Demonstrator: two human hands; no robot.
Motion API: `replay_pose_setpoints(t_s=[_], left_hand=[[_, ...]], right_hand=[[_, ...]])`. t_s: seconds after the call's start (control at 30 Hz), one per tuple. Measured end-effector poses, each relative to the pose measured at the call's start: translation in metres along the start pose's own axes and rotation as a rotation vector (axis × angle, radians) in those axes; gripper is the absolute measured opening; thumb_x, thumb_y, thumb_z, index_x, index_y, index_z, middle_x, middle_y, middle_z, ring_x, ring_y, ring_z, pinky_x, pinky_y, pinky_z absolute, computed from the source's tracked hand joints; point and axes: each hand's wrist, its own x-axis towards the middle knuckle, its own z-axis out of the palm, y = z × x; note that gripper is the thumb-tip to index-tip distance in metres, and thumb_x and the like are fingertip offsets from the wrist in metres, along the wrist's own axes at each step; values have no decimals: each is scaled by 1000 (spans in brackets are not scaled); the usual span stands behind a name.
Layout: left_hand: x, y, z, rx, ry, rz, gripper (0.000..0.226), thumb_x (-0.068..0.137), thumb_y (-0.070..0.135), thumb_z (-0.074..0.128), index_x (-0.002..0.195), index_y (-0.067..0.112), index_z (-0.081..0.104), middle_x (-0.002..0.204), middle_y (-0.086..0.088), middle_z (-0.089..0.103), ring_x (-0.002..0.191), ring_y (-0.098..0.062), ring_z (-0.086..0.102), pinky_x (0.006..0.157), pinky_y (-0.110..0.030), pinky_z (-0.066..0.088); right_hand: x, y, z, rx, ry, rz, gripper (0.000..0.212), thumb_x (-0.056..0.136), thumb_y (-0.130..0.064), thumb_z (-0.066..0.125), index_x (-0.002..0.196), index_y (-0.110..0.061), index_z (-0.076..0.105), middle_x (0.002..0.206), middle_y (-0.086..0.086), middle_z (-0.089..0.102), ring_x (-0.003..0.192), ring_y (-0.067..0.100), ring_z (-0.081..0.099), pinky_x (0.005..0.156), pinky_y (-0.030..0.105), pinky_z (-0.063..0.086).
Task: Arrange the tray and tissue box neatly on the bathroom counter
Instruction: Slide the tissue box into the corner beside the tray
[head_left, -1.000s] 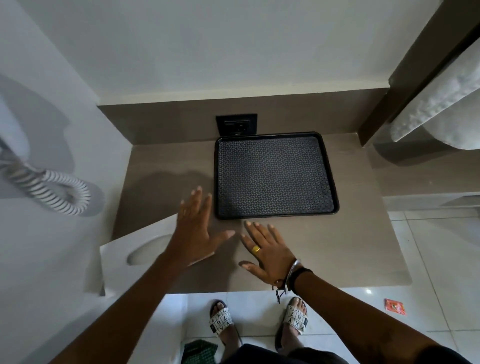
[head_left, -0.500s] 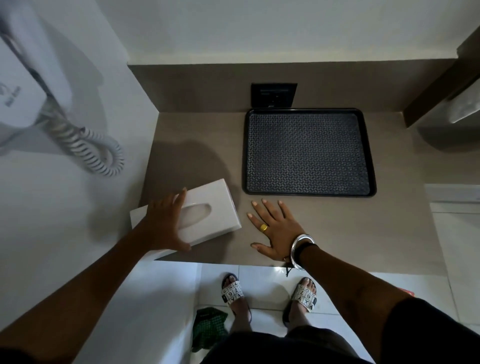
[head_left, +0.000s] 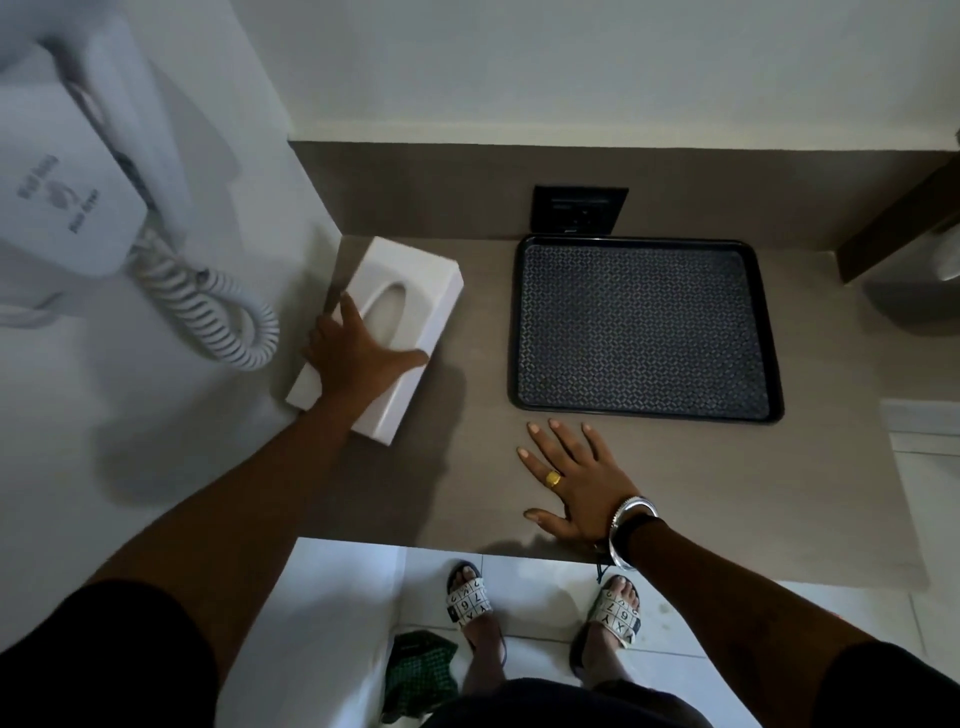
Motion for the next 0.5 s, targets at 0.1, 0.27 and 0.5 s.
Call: replay_pose_setpoints(t_s=[0.1,0.27,0.5], left_hand=[[25,13,-3,-56,49,-90,134,52,68,81,154,22,6,155,-24,22,143,-45,21,117,-59,16],[46,18,0,-78,52,-190,133,54,65,81,154,22,7,156,-26,19,144,-45,20,117,-57,16],[51,17,19,-96,80,-238,128,56,66,80,154,21,11,155,-26,20,143,-45,21,117,-58,15]], right_hand=[[2,1,2,-8,-9,1,83,83,-74,40,150,-26,33,158,9,31,143,35,33,112,63,28],[3,2,4,-6,-24,7,83,84,-75,37,151,-27,28,161,8,26,145,34,28,114,62,23],[1,1,3,1,-7,14,81,86,-75,35,151,-28,27,160,8,26,145,34,28,114,61,22]])
